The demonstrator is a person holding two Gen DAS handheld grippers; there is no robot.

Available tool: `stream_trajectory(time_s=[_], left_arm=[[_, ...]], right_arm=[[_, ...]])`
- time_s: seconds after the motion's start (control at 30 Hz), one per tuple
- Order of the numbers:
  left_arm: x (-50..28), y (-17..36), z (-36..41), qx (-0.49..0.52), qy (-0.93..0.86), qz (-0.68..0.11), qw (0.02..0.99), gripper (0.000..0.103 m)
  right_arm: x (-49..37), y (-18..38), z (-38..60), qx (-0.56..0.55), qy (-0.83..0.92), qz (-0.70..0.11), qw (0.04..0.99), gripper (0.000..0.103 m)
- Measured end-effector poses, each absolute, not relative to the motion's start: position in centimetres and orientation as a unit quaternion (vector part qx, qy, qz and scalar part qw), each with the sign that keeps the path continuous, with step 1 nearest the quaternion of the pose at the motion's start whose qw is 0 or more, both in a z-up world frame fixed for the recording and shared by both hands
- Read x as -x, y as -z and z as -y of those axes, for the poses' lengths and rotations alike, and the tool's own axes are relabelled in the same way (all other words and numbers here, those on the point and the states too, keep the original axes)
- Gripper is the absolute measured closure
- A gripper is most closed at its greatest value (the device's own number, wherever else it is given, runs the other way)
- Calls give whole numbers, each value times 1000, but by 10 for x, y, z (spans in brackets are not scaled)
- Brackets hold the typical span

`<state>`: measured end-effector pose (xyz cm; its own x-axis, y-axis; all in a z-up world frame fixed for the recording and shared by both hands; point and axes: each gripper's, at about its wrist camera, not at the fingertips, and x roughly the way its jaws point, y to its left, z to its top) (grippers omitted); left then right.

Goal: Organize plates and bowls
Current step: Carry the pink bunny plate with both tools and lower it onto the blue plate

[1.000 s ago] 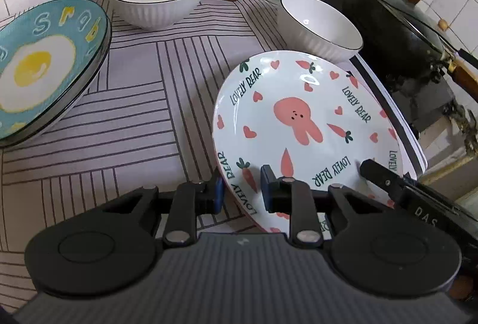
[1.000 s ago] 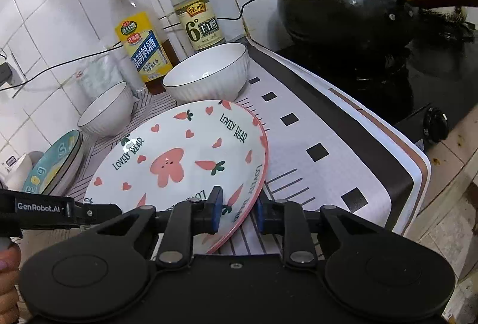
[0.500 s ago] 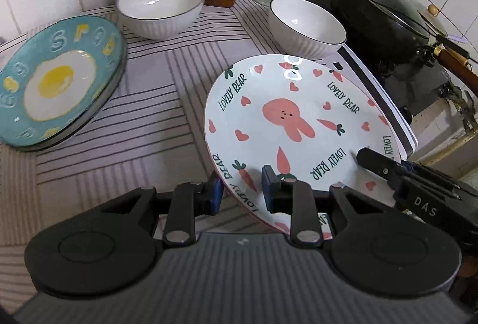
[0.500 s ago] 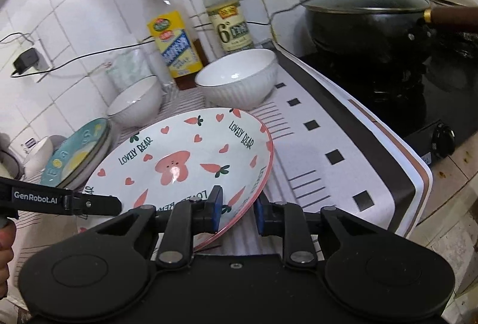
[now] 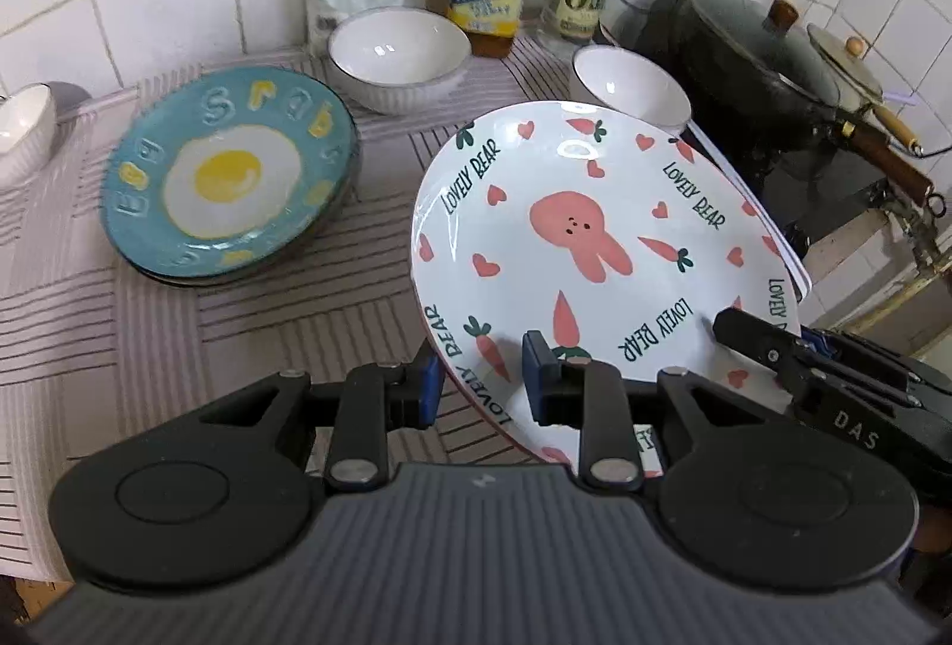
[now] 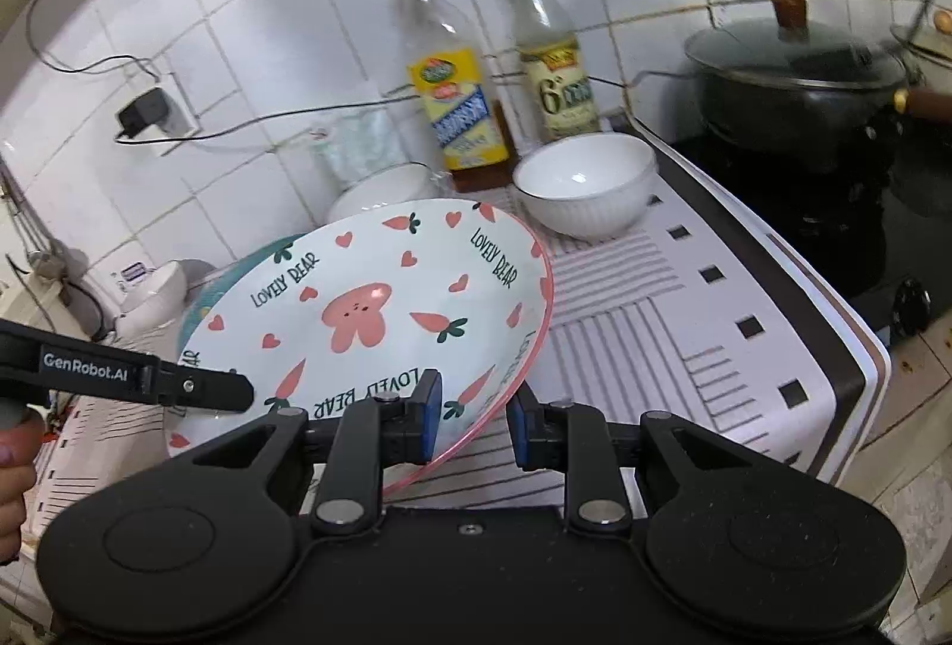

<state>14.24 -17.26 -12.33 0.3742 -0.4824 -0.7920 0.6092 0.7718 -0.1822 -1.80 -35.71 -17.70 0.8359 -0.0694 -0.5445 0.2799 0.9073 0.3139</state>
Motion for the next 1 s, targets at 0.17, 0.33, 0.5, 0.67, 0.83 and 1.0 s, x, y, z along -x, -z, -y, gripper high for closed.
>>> stream_trajectory(time_s=[0.17, 0.33, 0.5, 0.67, 0.83, 1.0], left_arm=[[-144, 106, 147, -56, 317, -438, 839, 77], [-147, 94, 125, -43, 300, -431, 850, 77], [-160, 93, 103, -31, 283, -428, 858, 77], [-182, 103, 89, -37, 269, -422, 865, 77], [-211, 121, 80, -25, 240, -439, 866, 77], [-239, 138, 67, -10, 219, -457, 862, 77]], right_arm=[[19, 161, 339, -186, 69, -260, 945, 75], [8, 148, 322, -182, 46, -252, 949, 75], [-14, 142, 310, -173, 19, -253, 951, 75], [-49, 148, 301, -160, -17, -269, 950, 75], [-89, 160, 294, -160, -38, -288, 943, 75], [-126, 170, 288, -152, -67, -306, 938, 75]])
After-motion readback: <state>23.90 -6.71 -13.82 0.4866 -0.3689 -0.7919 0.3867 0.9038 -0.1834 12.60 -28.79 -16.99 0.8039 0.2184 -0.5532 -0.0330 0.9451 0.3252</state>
